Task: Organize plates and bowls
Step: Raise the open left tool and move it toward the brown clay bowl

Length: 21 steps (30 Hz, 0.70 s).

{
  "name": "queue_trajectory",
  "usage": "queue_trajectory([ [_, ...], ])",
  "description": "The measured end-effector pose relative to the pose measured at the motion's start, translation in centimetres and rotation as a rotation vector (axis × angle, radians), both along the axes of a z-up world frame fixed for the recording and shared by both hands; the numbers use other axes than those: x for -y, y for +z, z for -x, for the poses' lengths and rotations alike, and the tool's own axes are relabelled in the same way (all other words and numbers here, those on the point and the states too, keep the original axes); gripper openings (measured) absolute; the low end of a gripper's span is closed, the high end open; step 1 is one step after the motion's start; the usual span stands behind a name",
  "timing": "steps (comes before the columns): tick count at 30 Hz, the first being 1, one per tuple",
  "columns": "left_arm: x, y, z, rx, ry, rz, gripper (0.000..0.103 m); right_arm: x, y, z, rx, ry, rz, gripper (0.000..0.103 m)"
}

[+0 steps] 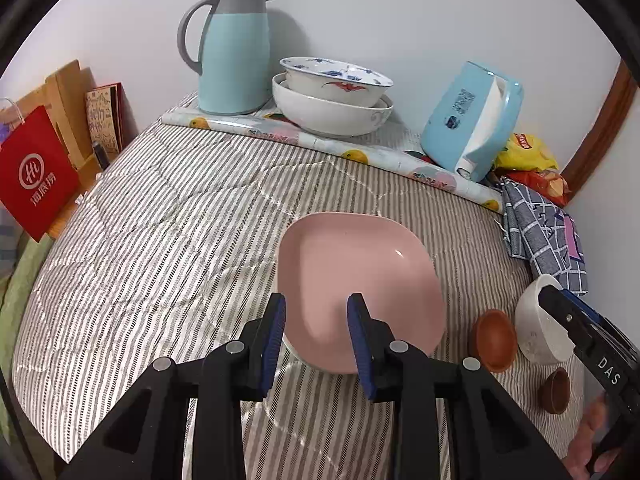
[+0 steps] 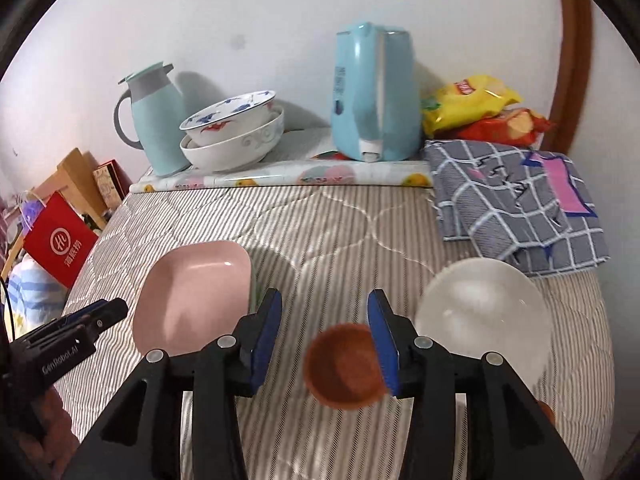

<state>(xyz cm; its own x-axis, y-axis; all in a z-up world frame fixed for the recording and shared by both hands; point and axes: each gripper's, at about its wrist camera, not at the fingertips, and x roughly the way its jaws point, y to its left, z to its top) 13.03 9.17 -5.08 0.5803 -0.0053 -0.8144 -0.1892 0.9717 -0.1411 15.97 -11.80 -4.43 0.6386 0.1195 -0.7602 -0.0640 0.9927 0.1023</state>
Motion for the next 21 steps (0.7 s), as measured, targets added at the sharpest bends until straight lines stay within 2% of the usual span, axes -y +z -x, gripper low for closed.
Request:
queue_trajectory([
  [12, 5.8, 2.3, 1.6, 0.069, -0.094, -0.013, 0.030, 6.4, 2.4, 5.4, 0.080, -0.137, 0.040, 0.046],
  [17, 8.3, 2.8, 2.0, 0.084, -0.110, -0.045, 0.030, 9.7, 2.8, 7.2, 0.077, -0.192, 0.055, 0.050],
  [21, 9.8, 2.8, 2.2, 0.076, -0.145, -0.015, 0.030, 11.7, 2.8, 8.2, 0.073, -0.224, 0.049, 0.050],
])
